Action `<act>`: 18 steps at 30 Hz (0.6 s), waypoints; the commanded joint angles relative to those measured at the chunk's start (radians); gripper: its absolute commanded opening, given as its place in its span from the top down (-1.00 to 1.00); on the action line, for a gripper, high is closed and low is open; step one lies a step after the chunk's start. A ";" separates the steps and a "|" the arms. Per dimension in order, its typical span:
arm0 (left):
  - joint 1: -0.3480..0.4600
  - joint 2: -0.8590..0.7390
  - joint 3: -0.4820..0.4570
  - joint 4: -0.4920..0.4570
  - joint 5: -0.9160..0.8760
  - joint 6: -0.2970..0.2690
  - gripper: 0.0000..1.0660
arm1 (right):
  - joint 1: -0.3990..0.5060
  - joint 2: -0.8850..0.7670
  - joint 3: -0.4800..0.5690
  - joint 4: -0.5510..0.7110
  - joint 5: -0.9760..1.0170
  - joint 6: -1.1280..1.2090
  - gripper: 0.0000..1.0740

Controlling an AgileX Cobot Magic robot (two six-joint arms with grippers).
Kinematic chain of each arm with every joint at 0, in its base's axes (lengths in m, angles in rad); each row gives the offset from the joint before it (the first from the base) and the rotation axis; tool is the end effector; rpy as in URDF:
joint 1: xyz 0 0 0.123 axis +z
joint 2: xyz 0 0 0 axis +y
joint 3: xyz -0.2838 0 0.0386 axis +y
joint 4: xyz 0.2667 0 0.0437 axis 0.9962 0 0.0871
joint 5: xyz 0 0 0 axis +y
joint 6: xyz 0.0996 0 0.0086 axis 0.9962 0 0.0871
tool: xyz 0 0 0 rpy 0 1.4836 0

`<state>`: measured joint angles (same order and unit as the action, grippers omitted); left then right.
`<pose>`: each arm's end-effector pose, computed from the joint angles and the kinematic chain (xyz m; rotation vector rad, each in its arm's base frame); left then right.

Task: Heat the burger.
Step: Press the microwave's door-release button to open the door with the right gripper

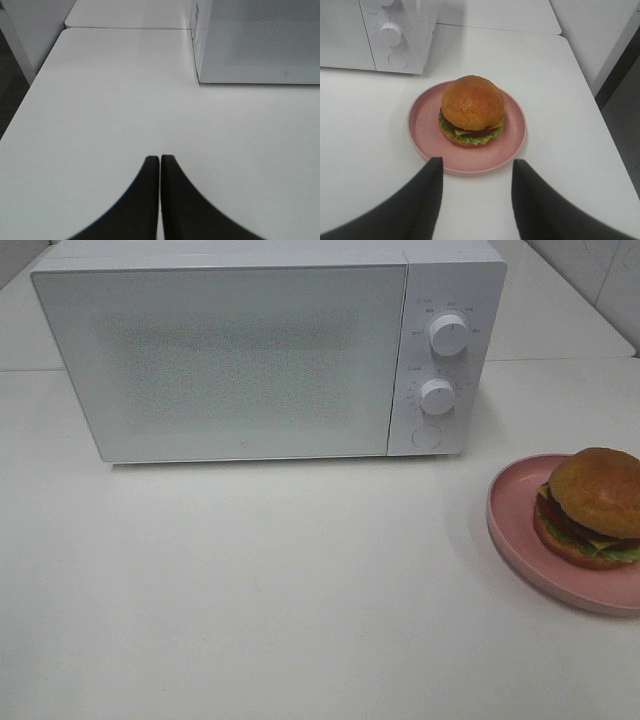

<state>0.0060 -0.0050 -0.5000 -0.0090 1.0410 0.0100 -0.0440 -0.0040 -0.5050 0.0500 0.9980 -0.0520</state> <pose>0.0183 -0.0007 0.2840 0.0044 2.0196 -0.0006 0.0197 0.0033 0.2895 -0.0086 1.9716 -0.0035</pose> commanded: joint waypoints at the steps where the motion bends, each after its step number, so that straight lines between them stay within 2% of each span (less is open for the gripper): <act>1: 0.003 -0.017 0.003 -0.002 -0.008 -0.001 1.00 | -0.006 -0.030 -0.003 0.003 -0.010 0.010 0.24; 18: 0.003 -0.017 0.003 -0.002 -0.008 -0.001 1.00 | -0.006 -0.030 -0.003 0.003 -0.010 0.010 0.24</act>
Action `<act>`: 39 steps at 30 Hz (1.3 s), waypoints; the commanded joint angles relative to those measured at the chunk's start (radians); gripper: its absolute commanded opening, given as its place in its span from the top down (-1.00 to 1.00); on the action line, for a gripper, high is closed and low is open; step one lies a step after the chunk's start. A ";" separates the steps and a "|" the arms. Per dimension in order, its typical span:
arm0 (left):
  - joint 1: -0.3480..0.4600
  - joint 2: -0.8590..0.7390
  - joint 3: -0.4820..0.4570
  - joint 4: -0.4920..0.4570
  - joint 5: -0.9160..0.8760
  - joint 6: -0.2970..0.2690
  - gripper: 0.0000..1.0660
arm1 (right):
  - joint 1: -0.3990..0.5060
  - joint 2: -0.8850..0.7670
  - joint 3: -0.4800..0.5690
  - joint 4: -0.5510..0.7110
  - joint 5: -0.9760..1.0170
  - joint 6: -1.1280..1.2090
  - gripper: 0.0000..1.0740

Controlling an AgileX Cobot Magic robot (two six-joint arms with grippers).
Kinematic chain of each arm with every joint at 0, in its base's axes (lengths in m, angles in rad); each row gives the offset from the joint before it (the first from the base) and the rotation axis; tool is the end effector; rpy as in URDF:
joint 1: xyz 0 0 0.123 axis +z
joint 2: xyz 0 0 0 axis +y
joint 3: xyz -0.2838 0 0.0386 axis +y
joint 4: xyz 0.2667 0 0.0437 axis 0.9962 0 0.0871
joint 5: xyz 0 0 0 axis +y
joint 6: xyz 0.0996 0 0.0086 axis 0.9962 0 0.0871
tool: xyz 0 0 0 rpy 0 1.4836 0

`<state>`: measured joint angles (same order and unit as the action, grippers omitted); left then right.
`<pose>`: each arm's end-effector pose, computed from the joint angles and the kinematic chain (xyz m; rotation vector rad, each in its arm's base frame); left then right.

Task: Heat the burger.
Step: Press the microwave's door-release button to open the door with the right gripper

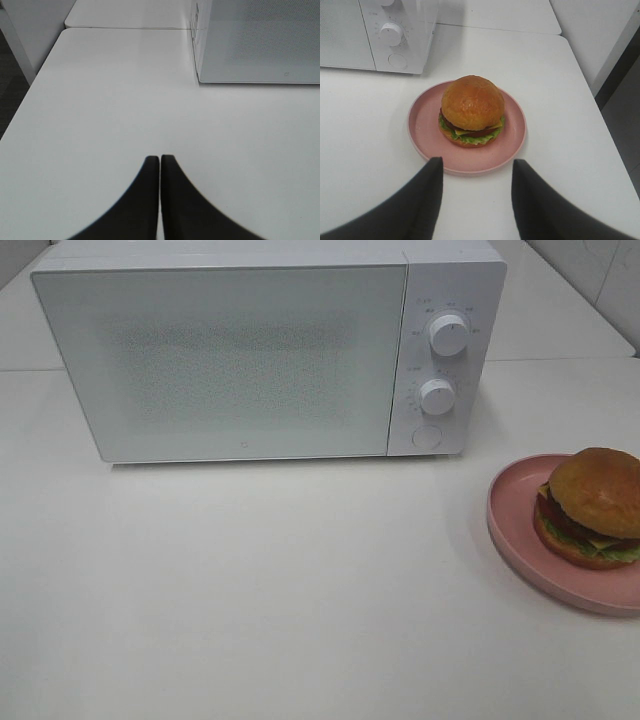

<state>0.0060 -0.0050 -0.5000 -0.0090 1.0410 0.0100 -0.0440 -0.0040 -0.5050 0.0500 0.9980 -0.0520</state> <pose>0.0183 -0.0007 0.2840 0.0044 2.0196 -0.0006 0.0197 0.0033 0.2895 -0.0086 1.9716 -0.0035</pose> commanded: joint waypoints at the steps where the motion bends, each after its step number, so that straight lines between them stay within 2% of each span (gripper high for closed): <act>1: 0.003 -0.017 0.003 -0.002 -0.008 -0.001 1.00 | -0.006 -0.030 -0.003 0.003 -0.010 0.010 0.24; 39: 0.003 -0.017 0.003 -0.002 -0.008 -0.001 1.00 | -0.006 -0.030 -0.003 0.003 -0.010 0.010 0.24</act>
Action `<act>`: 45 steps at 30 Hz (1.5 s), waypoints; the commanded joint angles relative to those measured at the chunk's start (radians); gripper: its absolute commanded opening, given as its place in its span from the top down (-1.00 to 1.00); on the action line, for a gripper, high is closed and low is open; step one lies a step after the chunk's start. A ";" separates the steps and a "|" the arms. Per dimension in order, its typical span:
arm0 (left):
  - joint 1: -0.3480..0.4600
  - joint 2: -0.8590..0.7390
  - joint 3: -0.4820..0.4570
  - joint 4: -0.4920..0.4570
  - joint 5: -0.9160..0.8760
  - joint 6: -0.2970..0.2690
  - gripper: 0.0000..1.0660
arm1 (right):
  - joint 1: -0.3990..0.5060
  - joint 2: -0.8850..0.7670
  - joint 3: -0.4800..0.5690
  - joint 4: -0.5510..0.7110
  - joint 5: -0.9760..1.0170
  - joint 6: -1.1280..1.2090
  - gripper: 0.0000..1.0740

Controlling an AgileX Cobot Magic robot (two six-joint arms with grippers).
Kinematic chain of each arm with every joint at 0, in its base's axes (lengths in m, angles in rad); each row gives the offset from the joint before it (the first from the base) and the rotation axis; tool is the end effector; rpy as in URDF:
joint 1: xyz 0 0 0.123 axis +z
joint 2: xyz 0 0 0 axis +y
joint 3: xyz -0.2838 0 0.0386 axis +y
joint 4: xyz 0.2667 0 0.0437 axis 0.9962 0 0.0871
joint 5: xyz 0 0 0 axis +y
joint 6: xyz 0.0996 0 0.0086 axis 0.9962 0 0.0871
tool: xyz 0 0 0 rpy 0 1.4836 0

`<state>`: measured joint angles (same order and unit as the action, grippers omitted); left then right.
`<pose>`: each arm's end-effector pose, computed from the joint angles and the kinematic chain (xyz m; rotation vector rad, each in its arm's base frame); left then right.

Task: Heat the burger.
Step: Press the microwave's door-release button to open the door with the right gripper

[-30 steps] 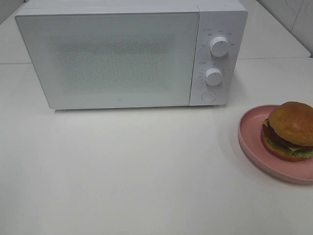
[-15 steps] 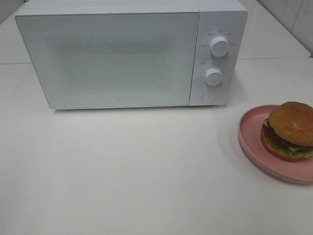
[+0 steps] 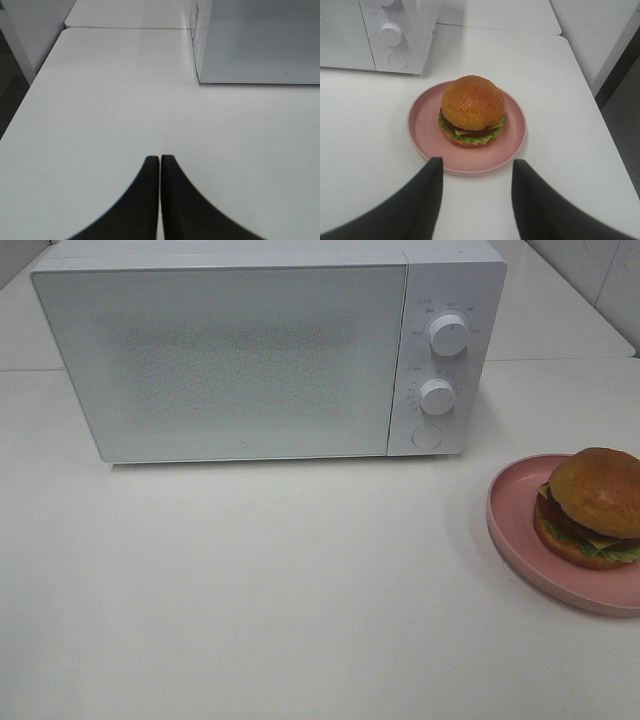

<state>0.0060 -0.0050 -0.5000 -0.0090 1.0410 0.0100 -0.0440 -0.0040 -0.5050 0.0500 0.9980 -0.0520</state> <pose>0.0183 -0.0007 0.2840 0.0044 2.0196 -0.0006 0.0197 0.0033 0.2895 -0.0086 1.9716 -0.0035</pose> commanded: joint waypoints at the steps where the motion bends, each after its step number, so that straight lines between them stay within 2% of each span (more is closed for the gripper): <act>1: 0.003 -0.017 0.003 -0.002 -0.008 -0.001 1.00 | -0.006 -0.030 -0.003 0.003 -0.010 0.010 0.24; 24: 0.003 -0.017 0.003 -0.002 -0.008 -0.001 1.00 | -0.006 -0.030 -0.017 0.004 -0.036 0.010 0.24; 27: 0.003 -0.017 0.003 -0.002 -0.008 -0.001 1.00 | -0.006 -0.030 -0.027 0.005 -0.076 0.010 0.24; 33: 0.003 -0.017 0.003 -0.002 -0.008 -0.001 1.00 | -0.006 -0.030 -0.014 0.005 -0.293 0.010 0.24; 34: 0.003 -0.017 0.003 -0.002 -0.008 -0.001 1.00 | -0.006 -0.030 -0.002 0.005 -0.381 0.010 0.24; 38: 0.003 -0.017 0.003 -0.002 -0.008 -0.001 1.00 | -0.006 -0.016 0.016 0.005 -0.472 0.010 0.24; 43: 0.003 -0.017 0.003 -0.002 -0.008 -0.001 1.00 | -0.006 0.056 0.019 0.005 -0.537 0.010 0.24; 45: 0.003 -0.017 0.003 -0.002 -0.008 -0.001 1.00 | -0.006 0.138 0.019 0.005 -0.588 0.010 0.24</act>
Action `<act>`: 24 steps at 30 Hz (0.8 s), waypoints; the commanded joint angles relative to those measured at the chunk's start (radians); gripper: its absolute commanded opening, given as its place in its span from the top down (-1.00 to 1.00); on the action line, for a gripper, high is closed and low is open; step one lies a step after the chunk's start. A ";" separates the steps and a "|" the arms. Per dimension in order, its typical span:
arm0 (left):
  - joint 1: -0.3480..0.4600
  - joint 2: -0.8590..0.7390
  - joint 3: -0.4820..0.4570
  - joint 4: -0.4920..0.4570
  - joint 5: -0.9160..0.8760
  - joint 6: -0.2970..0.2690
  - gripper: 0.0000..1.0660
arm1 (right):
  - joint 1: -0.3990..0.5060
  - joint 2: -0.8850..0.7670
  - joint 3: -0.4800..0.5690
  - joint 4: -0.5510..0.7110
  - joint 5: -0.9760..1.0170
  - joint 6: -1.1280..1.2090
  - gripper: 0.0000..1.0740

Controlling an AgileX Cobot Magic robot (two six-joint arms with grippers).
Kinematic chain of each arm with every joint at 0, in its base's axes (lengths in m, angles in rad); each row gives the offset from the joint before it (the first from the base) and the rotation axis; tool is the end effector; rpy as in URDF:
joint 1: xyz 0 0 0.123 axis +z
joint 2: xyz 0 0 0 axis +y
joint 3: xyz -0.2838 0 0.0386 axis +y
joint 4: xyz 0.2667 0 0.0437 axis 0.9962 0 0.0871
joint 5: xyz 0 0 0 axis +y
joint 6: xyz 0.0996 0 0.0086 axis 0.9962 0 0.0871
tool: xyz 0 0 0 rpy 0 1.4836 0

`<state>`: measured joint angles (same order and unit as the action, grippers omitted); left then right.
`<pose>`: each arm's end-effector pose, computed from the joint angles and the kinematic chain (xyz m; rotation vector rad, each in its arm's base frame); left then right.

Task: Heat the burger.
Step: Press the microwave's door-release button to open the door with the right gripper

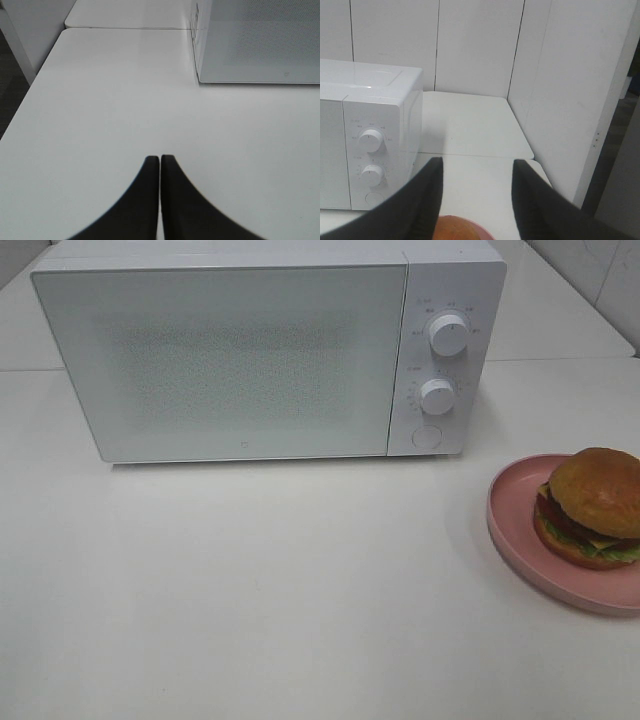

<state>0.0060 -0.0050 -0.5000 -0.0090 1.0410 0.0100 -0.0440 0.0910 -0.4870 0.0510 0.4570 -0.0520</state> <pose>0.0183 -0.0007 0.2840 0.0044 2.0196 -0.0006 0.0500 0.0001 0.3330 0.0113 1.5441 -0.0225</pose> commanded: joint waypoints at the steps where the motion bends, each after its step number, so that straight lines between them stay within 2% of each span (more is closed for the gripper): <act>1: 0.003 -0.017 0.003 -0.002 -0.008 -0.001 1.00 | -0.006 0.043 0.001 0.004 -0.047 0.010 0.24; 12: 0.003 -0.017 0.003 -0.002 -0.008 -0.001 1.00 | -0.006 0.233 0.001 -0.005 -0.294 0.010 0.24; 24: 0.003 -0.017 0.003 -0.002 -0.008 -0.001 1.00 | -0.006 0.422 0.001 0.001 -0.428 0.010 0.24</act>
<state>0.0060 -0.0050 -0.5000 -0.0090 1.0410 0.0100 -0.0440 0.4860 -0.4850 0.0480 0.0600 -0.0520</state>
